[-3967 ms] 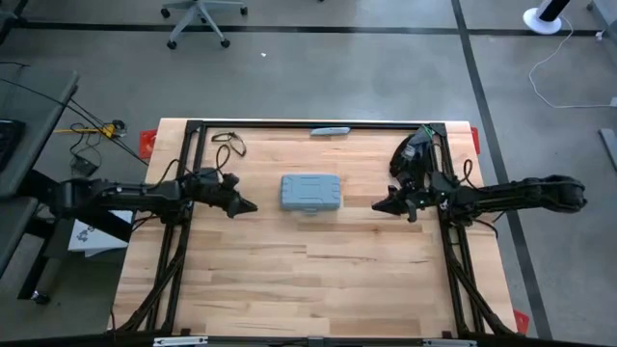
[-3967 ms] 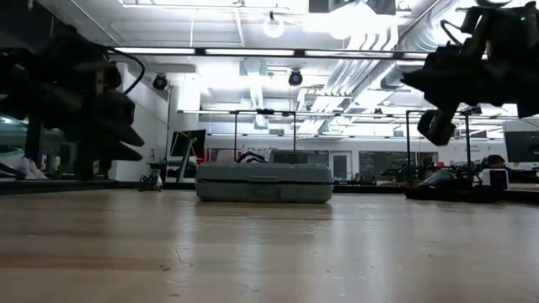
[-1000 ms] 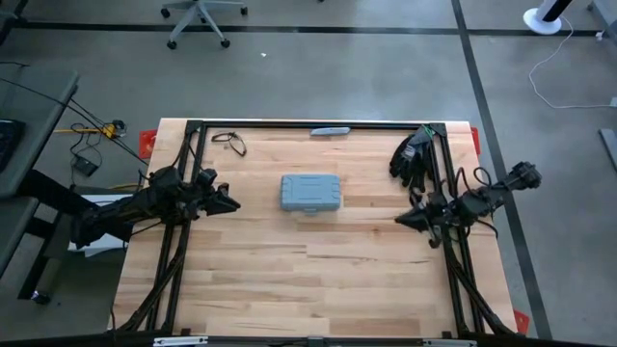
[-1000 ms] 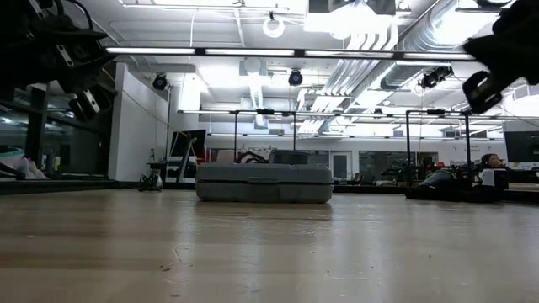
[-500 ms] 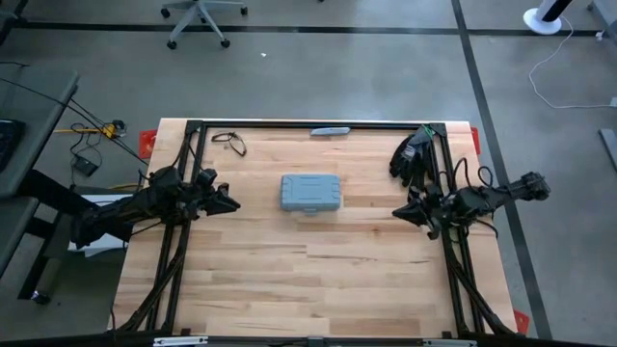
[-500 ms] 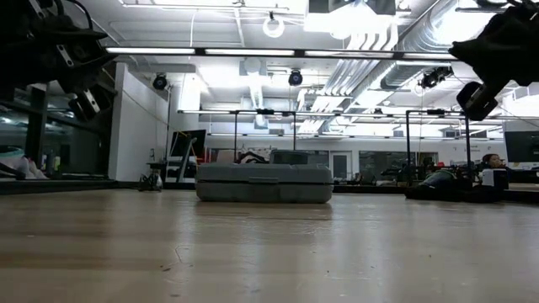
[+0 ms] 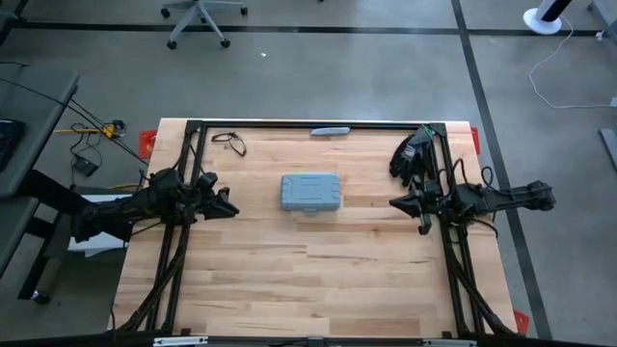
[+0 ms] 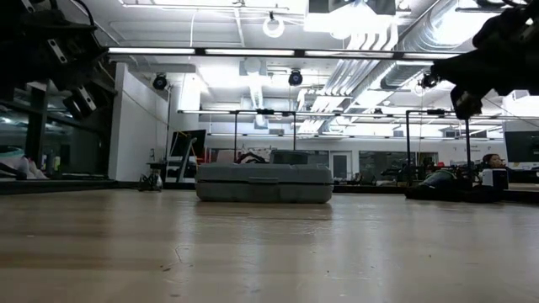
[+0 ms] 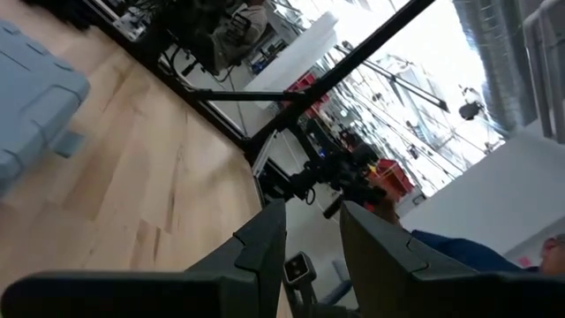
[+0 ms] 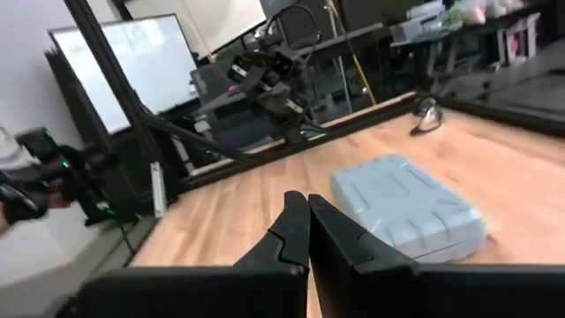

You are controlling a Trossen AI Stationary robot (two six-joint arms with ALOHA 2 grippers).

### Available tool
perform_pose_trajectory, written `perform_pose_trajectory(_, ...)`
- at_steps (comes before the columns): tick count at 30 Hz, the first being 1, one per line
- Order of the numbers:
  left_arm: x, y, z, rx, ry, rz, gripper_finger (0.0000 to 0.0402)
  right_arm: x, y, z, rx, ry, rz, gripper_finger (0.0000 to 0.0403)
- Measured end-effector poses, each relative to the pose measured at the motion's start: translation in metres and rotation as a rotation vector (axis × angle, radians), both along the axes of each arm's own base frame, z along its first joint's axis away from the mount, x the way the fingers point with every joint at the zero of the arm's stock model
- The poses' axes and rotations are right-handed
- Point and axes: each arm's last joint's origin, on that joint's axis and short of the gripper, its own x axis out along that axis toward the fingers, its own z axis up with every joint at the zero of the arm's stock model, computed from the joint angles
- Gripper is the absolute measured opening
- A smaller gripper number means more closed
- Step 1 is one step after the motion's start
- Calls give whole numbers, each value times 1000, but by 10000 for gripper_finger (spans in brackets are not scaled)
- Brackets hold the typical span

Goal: Prefit tool cases

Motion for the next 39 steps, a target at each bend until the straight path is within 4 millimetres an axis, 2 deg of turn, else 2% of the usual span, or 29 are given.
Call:
perform_pose_trajectory(4, 0, 0, 0, 0, 0, 0, 101, 0, -1, 0, 32, -2, -33, 0)
perform_pose_trajectory(8, 0, 0, 0, 0, 0, 0, 101, 1, -8, 0, 80, -6, -273, 0)
perform_pose_trajectory(11, 0, 0, 0, 0, 0, 0, 101, 0, -10, 0, 49, -1, -359, 0)
perform_pose_trajectory(39, 0, 0, 0, 0, 0, 0, 101, 0, -10, 0, 34, 2, -348, 0)
